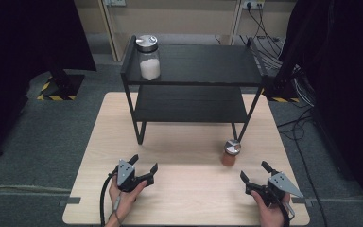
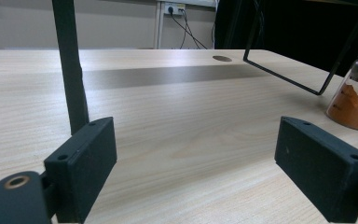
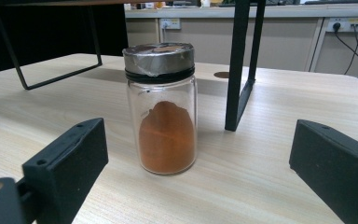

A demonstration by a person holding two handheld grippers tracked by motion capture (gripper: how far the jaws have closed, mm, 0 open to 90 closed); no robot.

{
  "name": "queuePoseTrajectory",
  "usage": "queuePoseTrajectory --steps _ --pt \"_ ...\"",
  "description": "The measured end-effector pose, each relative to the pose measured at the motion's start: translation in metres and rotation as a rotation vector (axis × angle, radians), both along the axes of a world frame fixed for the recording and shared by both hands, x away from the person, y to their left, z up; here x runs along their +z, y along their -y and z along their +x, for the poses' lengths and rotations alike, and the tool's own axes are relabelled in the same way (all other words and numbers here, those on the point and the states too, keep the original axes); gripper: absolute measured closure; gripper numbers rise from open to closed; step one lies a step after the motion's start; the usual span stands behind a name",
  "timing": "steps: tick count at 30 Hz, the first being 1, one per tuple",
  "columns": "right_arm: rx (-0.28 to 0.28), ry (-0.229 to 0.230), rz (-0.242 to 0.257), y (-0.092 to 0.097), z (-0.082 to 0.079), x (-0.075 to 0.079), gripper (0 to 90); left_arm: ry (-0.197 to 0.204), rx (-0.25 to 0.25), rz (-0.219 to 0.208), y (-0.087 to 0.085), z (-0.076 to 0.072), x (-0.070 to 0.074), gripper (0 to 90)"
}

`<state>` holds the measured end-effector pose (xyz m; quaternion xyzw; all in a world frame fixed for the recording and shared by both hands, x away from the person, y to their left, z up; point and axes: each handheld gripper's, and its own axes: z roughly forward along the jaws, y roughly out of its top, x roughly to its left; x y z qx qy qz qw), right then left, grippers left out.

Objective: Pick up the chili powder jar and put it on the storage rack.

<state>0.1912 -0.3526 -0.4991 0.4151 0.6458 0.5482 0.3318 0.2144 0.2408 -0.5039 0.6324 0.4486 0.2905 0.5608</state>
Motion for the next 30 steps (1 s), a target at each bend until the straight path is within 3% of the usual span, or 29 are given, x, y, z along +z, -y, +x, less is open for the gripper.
queuePoseTrajectory --steps 13,17,30 --pt "0.027 -0.004 0.006 -0.005 0.012 0.006 3.2 -0.004 0.002 0.002 0.001 0.001 0.001 12.3" --pt "0.042 -0.011 -0.021 -0.009 0.021 0.012 3.2 -0.002 0.0 0.004 0.001 0.001 0.001 12.3" --pt "0.068 -0.021 -0.038 -0.02 0.047 0.024 3.2 -0.006 0.003 -0.005 0.0 0.001 0.0 12.1"
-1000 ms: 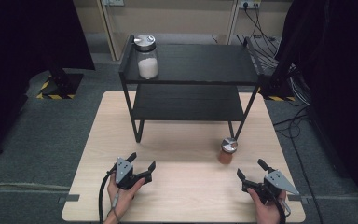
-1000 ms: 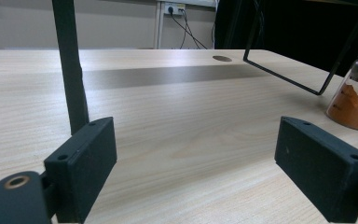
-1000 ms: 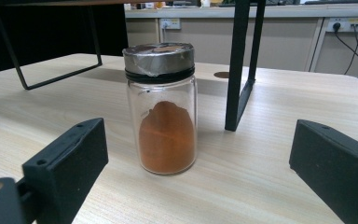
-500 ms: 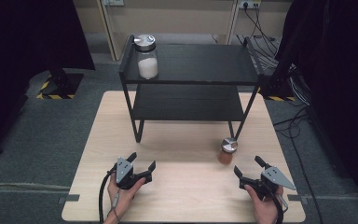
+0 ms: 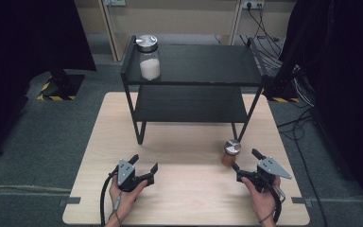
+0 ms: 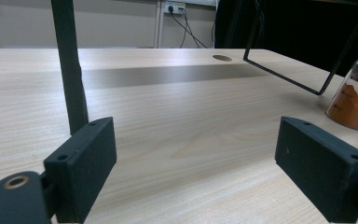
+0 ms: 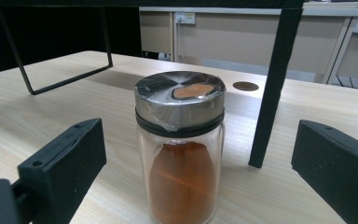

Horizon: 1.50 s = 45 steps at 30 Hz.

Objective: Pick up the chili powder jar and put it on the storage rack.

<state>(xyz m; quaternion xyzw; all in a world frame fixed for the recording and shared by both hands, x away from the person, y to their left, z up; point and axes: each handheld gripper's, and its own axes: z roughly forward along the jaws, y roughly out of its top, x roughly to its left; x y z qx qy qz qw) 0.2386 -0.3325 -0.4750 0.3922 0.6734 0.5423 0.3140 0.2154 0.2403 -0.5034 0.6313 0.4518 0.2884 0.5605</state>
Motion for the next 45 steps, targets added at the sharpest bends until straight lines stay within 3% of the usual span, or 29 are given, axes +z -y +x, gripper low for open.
queuePoseTrajectory --steps 18,37,45 --pt "0.019 -0.056 -0.026 -0.012 0.03 0.002 6.2 0.0 -0.001 0.01 0.001 0.0 0.001 12.2" --pt "0.032 -0.113 -0.047 -0.019 0.046 0.004 19.6 -0.001 -0.001 0.019 0.002 0.0 0.002 12.2" --pt "0.05 -0.124 -0.045 -0.019 0.047 0.003 30.8 -0.001 0.0 0.02 0.003 0.0 0.002 12.2"
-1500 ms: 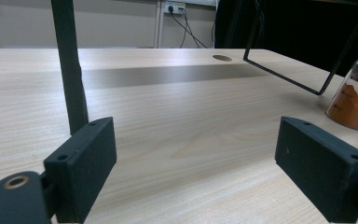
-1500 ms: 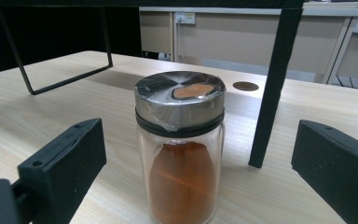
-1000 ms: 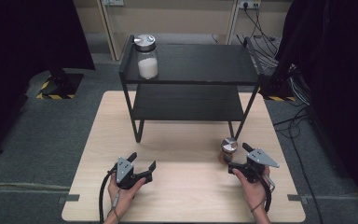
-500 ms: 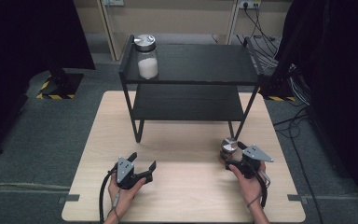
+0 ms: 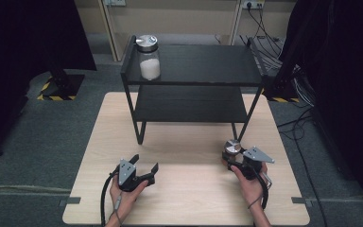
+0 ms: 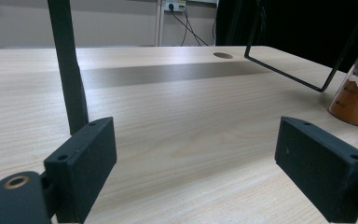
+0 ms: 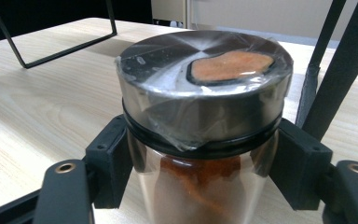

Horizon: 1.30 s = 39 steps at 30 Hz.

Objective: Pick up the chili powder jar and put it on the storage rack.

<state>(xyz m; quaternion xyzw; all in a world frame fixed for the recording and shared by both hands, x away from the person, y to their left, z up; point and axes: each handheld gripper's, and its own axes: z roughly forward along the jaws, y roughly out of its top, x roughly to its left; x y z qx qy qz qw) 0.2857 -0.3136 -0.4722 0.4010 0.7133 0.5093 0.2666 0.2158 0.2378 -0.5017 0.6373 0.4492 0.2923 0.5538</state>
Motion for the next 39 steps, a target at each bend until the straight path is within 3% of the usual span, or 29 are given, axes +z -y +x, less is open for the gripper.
queuePoseTrajectory --steps 15,20,26,39 --pt "-0.032 0.02 0.012 -0.004 -0.009 -0.002 31.7 -0.002 0.0 0.001 0.0 0.0 0.0 12.2" --pt "-0.034 0.048 0.028 -0.006 -0.016 0.0 31.7 0.0 0.001 0.001 0.0 0.0 0.0 12.2" --pt "-0.035 0.088 0.07 -0.006 -0.026 0.007 31.8 -0.002 0.002 0.0 0.0 0.0 0.0 12.2" --pt "-0.027 0.194 0.082 -0.005 -0.042 0.038 31.8 -0.003 0.006 -0.001 0.001 0.0 0.0 12.2"
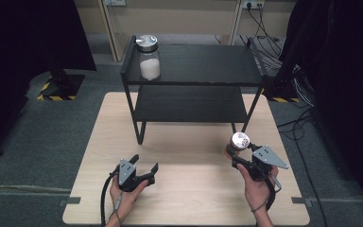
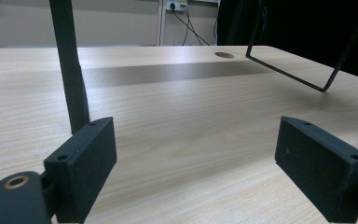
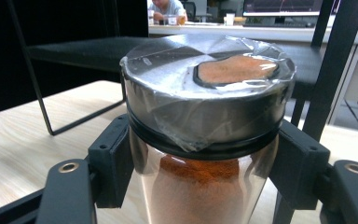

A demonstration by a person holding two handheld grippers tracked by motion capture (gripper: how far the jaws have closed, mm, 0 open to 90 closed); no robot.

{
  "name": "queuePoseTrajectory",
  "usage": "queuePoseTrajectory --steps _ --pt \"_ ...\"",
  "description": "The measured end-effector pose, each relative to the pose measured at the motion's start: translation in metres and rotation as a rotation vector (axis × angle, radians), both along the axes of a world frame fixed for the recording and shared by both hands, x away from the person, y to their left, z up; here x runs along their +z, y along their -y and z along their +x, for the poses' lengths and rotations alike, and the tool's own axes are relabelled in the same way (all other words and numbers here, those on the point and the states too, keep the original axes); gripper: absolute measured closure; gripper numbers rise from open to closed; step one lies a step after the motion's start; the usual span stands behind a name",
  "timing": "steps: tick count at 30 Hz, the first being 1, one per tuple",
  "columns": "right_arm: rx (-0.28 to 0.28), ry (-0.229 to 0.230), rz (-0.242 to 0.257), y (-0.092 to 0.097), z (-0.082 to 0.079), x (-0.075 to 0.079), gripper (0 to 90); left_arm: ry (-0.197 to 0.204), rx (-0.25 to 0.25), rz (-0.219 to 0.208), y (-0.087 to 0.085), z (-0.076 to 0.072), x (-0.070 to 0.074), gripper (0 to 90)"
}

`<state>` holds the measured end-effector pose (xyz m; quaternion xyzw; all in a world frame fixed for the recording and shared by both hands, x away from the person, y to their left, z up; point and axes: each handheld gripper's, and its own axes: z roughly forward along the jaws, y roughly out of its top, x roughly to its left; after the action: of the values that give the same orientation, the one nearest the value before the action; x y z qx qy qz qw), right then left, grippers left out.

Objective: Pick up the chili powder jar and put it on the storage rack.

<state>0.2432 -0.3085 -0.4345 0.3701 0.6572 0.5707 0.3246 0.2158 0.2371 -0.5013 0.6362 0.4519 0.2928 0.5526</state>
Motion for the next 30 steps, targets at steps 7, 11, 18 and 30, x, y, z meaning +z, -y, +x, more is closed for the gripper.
queuePoseTrajectory --steps 7,11,18,30 --pt "-0.007 0.041 -0.002 -0.001 -0.005 0.016 31.7 -0.002 0.002 -0.004 0.0 0.0 0.0 12.2" --pt "-0.011 0.061 -0.003 -0.001 -0.006 0.024 31.8 -0.003 0.003 -0.006 0.0 0.0 0.0 12.1" --pt "-0.015 0.092 -0.013 -0.004 -0.007 0.041 31.8 -0.003 0.003 -0.007 0.0 0.0 0.0 12.2" --pt "-0.018 0.144 -0.003 -0.01 -0.006 0.07 31.8 -0.006 0.004 -0.007 0.0 0.0 0.0 12.1"
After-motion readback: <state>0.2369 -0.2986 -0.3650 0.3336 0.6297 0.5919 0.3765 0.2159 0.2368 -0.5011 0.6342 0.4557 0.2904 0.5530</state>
